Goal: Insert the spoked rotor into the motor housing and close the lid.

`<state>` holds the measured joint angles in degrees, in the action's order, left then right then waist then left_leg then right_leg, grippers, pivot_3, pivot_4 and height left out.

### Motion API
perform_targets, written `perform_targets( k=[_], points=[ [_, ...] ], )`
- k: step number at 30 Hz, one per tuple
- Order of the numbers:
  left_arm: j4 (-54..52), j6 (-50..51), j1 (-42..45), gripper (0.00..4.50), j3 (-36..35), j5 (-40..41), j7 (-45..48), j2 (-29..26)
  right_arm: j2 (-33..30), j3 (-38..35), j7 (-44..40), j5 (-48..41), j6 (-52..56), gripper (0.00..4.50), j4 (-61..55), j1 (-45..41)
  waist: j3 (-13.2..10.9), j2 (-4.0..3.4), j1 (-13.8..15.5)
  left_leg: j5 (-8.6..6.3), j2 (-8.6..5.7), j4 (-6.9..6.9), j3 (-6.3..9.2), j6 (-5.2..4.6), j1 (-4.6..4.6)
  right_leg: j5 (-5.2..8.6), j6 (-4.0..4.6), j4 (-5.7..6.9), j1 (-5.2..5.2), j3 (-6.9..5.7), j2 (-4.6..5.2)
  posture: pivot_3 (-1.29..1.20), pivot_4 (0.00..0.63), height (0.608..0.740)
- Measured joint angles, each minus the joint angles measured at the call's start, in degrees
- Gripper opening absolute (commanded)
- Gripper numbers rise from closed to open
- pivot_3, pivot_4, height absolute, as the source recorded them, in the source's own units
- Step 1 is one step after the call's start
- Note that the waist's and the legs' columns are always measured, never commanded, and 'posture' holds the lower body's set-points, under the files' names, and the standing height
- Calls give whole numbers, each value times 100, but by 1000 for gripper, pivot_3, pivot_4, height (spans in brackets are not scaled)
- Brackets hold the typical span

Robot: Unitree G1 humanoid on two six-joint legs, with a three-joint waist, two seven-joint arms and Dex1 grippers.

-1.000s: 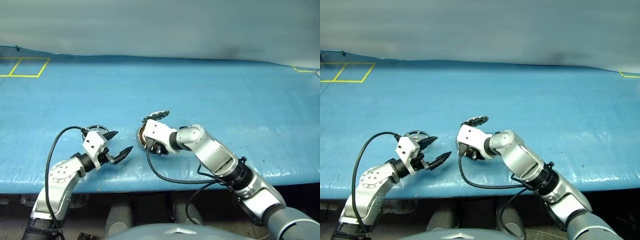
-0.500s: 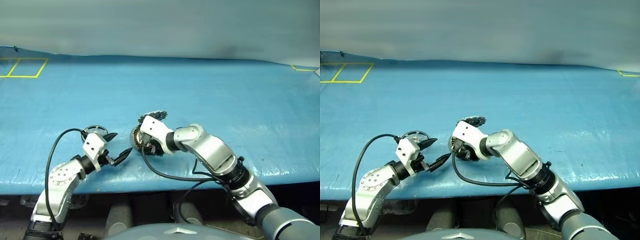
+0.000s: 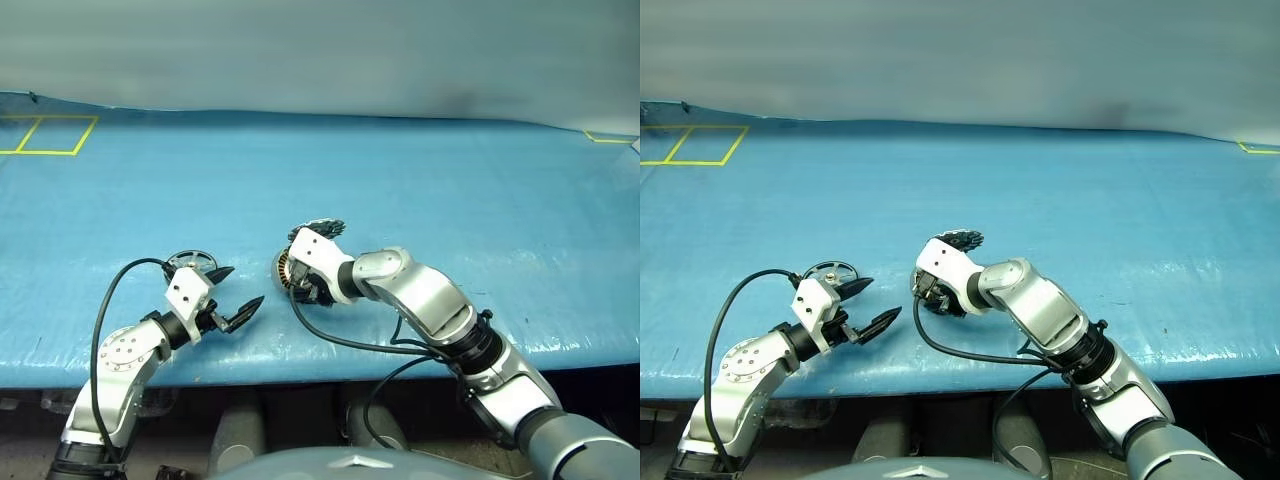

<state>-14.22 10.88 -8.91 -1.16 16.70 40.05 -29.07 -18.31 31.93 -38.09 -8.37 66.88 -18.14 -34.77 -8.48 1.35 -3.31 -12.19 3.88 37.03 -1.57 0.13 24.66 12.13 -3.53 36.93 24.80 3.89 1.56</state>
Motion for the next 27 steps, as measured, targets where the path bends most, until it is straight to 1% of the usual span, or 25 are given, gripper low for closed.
perform_targets(
  k=[2, 3, 5, 6, 11, 16, 20, 23, 27],
  points=[
    [0, 0, -2, 4500, -1, -6, 0, -3, -7, 45, 6, 0, -42, 2597, 0, 0, 0, 0, -11, 0, 0, 0, 0, 0, -2, 0, 0, 1, 0, 0, 0, 0, 150, 740],
    [0, 0, -1, 4500, -2, -6, 0, -6, -6, 67, 20, 1, -61, 2823, 3, 0, 0, 0, -14, 0, 1, 0, 0, 0, -2, 0, 0, 1, 0, 0, 0, 0, 150, 740],
    [0, 0, -2, 4500, -4, -7, 0, -13, 8, 104, 58, 1, -101, 3528, 6, 0, 0, 0, -12, 0, 1, 0, 0, 0, -1, 0, 0, 1, 0, 0, 0, 0, 150, 740],
    [0, 0, -3, 4500, -6, -8, 0, -18, 26, 108, 64, -4, -130, 3783, 14, 1, 0, 0, -10, 0, 1, 0, 0, 0, -1, 0, 0, 1, 0, 0, 0, 0, 150, 740],
    [-1, 1, -3, 4500, -15, -15, 4, -30, 266, -165, 204, -145, -147, 3783, 5, 1, 0, 0, -9, 0, 1, 0, 1, 0, 0, 0, -1, 1, -1, -1, 0, 0, 150, 740],
    [0, 4, 45, 4500, -12, -20, 24, -32, 460, -710, 419, -367, -110, 3783, -93, 2, 0, 0, -5, 0, 1, 1, 1, 0, 1, -1, -1, 1, -1, -1, 0, 0, 150, 740],
    [3, 16, 129, 4500, 7, -18, 127, -43, 324, -1091, 528, -495, -65, 3783, -475, 44, 0, 0, 3, 0, 0, 0, 0, 0, 1, -1, -1, -1, -2, -1, 0, 0, 150, 740],
    [34, 33, 211, 4500, 32, -5, 233, -66, 71, -1352, 621, -547, -117, 3783, -759, 422, 0, 1, 36, 0, 0, -1, 1, 0, 1, 0, -1, -3, -3, -1, 0, 0, 150, 740],
    [122, 83, 431, 4500, 74, 51, 480, -104, -205, -1827, 786, -585, -432, 3783, -1016, 1310, 0, 0, 66, 0, -1, 0, 0, 0, 0, 1, -2, -3, -4, 1, 0, 0, 150, 740]
  ],
)
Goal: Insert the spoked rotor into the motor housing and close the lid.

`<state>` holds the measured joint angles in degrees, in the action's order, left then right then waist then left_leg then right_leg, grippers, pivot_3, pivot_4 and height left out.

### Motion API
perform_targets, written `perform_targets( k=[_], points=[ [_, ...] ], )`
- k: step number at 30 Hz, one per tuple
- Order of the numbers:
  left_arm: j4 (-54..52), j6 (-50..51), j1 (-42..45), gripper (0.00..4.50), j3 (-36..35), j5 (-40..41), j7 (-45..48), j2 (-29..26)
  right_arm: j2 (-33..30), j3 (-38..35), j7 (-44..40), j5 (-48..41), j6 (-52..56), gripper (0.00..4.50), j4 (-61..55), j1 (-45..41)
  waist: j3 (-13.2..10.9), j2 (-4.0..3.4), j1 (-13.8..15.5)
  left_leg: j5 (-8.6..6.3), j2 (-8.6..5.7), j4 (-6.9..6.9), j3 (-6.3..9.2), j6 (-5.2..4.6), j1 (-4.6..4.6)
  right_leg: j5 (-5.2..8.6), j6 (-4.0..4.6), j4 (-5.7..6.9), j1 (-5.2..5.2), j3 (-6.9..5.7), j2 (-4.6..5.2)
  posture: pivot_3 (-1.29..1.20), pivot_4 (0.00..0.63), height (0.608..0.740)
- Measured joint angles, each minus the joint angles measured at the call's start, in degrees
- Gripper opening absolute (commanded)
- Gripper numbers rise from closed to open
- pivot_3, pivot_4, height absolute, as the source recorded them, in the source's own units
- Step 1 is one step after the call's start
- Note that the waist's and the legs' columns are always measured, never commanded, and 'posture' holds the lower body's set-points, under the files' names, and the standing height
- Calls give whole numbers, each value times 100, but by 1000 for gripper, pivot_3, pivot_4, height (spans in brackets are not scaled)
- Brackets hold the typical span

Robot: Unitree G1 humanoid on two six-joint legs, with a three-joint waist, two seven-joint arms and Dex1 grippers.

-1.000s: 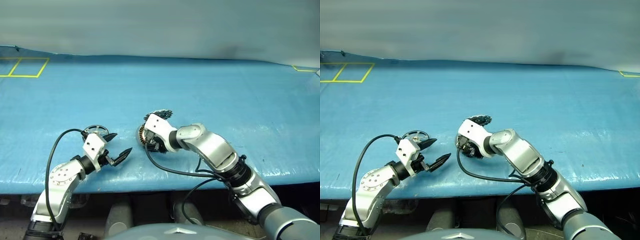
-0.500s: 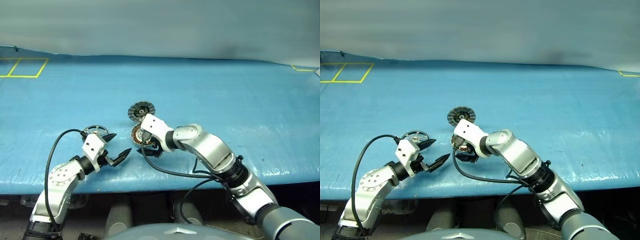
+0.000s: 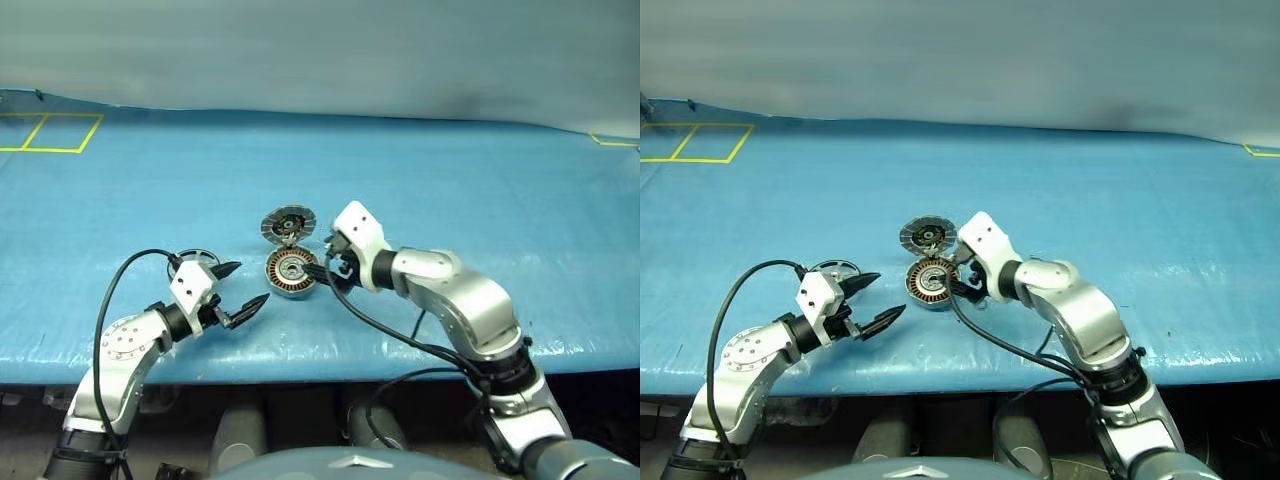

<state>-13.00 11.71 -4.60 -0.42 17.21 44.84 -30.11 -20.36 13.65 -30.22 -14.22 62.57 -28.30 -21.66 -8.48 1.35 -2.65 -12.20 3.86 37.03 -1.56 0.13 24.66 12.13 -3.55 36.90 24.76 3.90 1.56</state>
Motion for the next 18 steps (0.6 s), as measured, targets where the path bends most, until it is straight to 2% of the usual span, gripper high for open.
perform_targets(
  k=[4, 7, 11, 18],
  points=[
    [174, 8, 230, 4500, 6, 138, 256, -43, -373, -245, -52, 18, -837, 3783, -131, 1061, -1, -1, 34, 0, -1, 1, 0, 0, -2, 1, -1, -1, -2, 1, 0, 0, 150, 740],
    [236, 11, 449, 4500, 28, 210, 473, -47, -293, -372, -127, -60, -1471, 3783, -15, 1596, 0, 0, 21, 0, 2, 4, 1, -1, -11, 1, -4, 1, -9, 2, -6, 0, 150, 740],
    [329, 16, 618, 4500, 52, 317, 732, -65, -92, -371, -207, -84, -2116, 3783, 409, 1915, -1, -2, 16, 0, 3, 10, 0, 0, -15, 1, -4, 1, -13, 4, -6, 0, 150, 740],
    [415, -4, 760, 4500, 130, 296, 856, -103, 77, -190, -32, 290, -3006, 3783, 1215, 1912, -1, -1, 56, 0, 2, 8, 1, 0, -11, 1, -4, 0, -12, 4, -6, 0, 150, 740]
  ],
)
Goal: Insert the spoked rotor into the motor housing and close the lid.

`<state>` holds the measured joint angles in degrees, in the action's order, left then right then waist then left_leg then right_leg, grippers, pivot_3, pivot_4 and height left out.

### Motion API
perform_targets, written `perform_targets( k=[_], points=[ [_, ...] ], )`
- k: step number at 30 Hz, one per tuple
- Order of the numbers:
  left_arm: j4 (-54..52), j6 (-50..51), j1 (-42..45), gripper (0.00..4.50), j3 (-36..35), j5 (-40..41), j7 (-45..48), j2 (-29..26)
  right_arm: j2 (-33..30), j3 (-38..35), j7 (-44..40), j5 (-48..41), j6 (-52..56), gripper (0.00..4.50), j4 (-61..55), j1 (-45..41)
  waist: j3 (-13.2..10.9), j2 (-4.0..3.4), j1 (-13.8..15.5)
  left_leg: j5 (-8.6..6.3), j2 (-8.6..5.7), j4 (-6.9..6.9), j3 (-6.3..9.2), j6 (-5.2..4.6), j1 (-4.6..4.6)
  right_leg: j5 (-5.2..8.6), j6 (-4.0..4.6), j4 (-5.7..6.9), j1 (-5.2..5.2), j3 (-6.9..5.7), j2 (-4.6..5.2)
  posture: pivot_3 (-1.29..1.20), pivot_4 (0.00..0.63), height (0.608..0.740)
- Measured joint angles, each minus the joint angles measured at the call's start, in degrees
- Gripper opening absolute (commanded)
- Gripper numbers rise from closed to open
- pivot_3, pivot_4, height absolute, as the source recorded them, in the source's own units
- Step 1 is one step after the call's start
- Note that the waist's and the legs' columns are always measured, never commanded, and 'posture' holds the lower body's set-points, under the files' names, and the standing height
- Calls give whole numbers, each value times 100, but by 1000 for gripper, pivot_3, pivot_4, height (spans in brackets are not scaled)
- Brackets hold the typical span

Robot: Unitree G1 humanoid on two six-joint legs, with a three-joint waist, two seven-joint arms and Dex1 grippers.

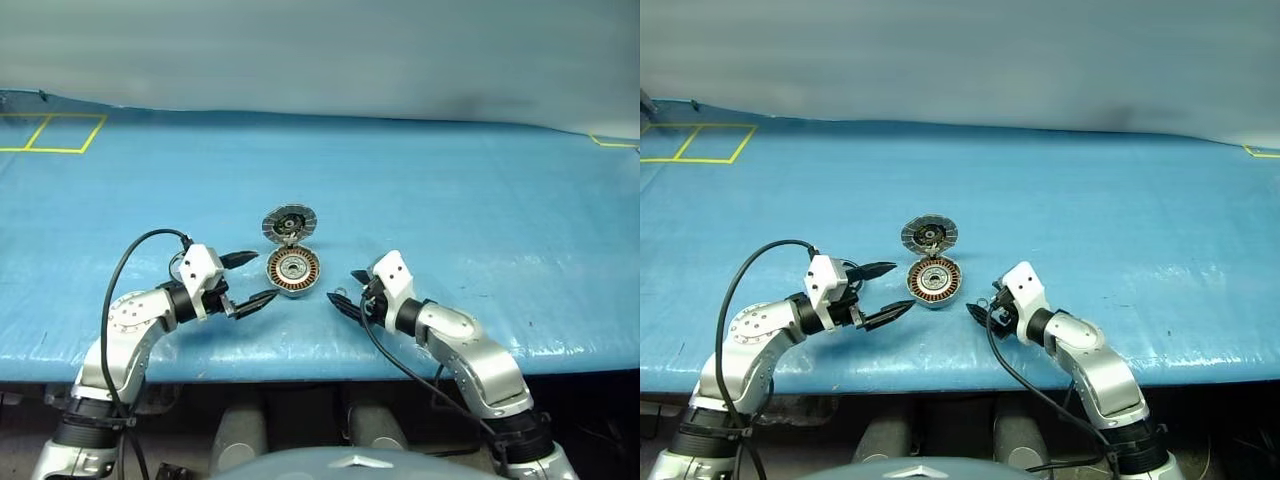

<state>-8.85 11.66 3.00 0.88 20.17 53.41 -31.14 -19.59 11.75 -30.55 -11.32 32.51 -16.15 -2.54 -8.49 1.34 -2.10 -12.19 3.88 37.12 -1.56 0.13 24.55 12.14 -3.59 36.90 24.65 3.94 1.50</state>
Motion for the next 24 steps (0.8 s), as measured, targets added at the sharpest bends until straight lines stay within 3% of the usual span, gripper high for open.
perform_targets(
  k=[8, 11, 15, 21, 24],
  points=[
    [0, -10, -48, 4500, 2, -68, -2, -58, -169, 206, 28, 353, -243, 3783, 143, 75, 0, 0, 6, 0, 0, 2, 0, 0, -1, 0, 0, 0, -2, 1, 0, 0, 150, 740],
    [0, -17, -81, 4500, 2, -114, -14, -58, -285, 257, 4, 425, -268, 3198, 94, 103, 1, 1, 7, 0, 0, 3, 0, 0, -2, 0, 0, 0, -3, 1, 0, 0, 150, 740],
    [0, -53, -111, 4500, 2, -135, -50, -56, -307, 298, -23, 452, -346, 1916, 76, 144, 1, 1, 10, 0, 0, 3, 1, 0, -4, 0, 0, 1, -5, 0, 0, 0, 150, 740],
    [-1, -75, -174, 4500, 2, -152, -85, -55, -293, 312, -14, 509, -334, 1916, 65, 139, 1, 1, 13, 0, 0, 5, 0, 0, -5, 0, 0, 1, -6, 1, 0, 0, 150, 740],
    [-1, -75, -208, 4500, 2, -152, -85, -55, -240, 288, -9, 490, -287, 1335, 69, 128, 1, 1, 12, 0, 0, 5, 1, 0, -6, 0, 0, 2, -6, 0, 0, 0, 150, 740]
  ],
)
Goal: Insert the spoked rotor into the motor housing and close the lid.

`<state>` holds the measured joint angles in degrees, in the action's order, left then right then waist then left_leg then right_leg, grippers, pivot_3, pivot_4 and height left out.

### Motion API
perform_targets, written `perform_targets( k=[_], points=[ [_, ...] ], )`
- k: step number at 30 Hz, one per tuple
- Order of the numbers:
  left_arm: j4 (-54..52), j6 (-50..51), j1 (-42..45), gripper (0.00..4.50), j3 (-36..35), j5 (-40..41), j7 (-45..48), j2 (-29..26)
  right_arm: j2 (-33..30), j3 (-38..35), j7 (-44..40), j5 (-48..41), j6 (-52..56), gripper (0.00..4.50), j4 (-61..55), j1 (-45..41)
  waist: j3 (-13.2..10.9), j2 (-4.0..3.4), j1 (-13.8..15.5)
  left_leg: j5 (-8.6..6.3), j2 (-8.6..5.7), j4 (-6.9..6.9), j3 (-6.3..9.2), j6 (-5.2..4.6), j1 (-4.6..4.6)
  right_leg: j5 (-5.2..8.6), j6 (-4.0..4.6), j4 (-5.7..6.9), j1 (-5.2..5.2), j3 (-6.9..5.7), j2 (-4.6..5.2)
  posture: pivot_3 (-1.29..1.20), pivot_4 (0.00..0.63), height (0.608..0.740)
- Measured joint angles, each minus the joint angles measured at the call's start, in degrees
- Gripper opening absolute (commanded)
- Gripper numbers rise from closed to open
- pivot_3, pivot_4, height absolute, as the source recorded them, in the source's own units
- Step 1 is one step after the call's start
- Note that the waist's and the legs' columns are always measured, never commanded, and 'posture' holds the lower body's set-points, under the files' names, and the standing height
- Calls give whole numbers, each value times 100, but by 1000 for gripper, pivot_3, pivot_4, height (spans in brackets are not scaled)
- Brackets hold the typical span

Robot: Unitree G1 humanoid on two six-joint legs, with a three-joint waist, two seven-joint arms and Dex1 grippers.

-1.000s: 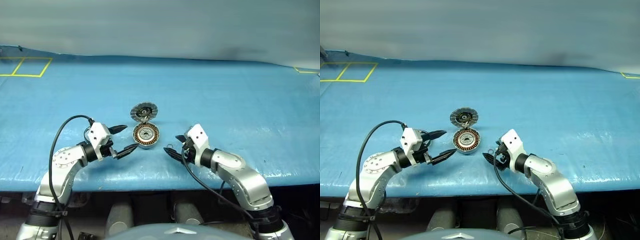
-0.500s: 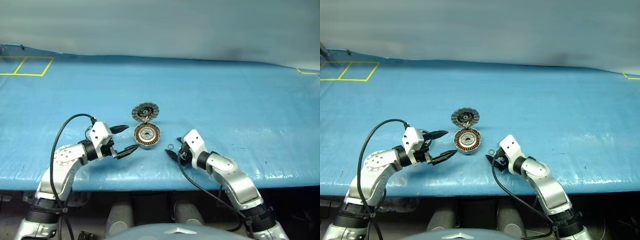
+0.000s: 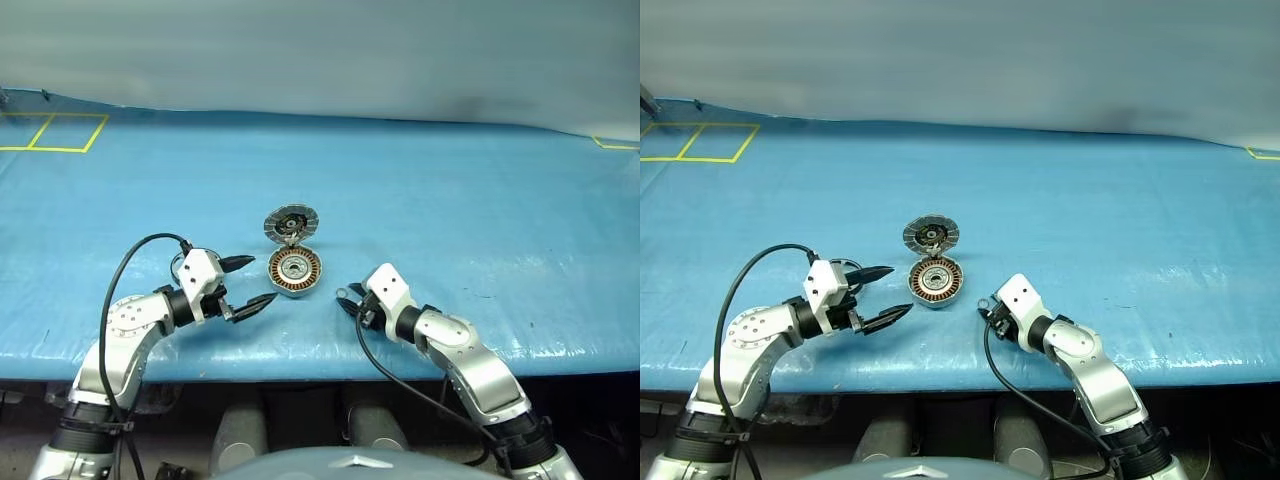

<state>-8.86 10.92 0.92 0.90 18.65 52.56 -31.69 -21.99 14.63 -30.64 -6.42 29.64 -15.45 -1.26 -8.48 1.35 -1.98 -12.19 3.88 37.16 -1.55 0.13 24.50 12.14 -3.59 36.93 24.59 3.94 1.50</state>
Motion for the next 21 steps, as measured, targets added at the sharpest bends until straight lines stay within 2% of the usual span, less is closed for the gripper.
perform_targets(
  k=[2, 10, 16, 21],
  points=[
    [-1, 0, -27, 4500, 0, -3, 0, -2, 35, -15, 4, -42, 85, 782, -1, -22, 0, 0, -3, 0, 0, 0, -1, 0, -1, 0, 0, 0, 0, 0, 0, 0, 150, 740],
    [-1, -2, -150, 4500, 1, -7, -5, -2, 154, -117, 62, -148, 353, 760, -21, -126, 0, -1, -3, 0, 0, 1, -1, 0, 0, 0, 0, 1, 0, 1, 0, 0, 150, 740],
    [-14, -2, -228, 4500, 0, -4, -8, -2, 349, -430, 131, -456, 751, 760, -497, -787, -1, -2, -5, 0, 0, 0, 1, 0, 2, -1, -2, 2, 3, 0, -1, 0, 150, 740],
    [-18, -3, -246, 4500, -2, -3, -26, 1, 362, -278, -140, -829, 1140, 760, -769, -1223, -1, -2, -1, 0, 0, -2, 1, 0, 7, -1, -1, -1, 3, 0, -1, 0, 150, 740]
  ],
)
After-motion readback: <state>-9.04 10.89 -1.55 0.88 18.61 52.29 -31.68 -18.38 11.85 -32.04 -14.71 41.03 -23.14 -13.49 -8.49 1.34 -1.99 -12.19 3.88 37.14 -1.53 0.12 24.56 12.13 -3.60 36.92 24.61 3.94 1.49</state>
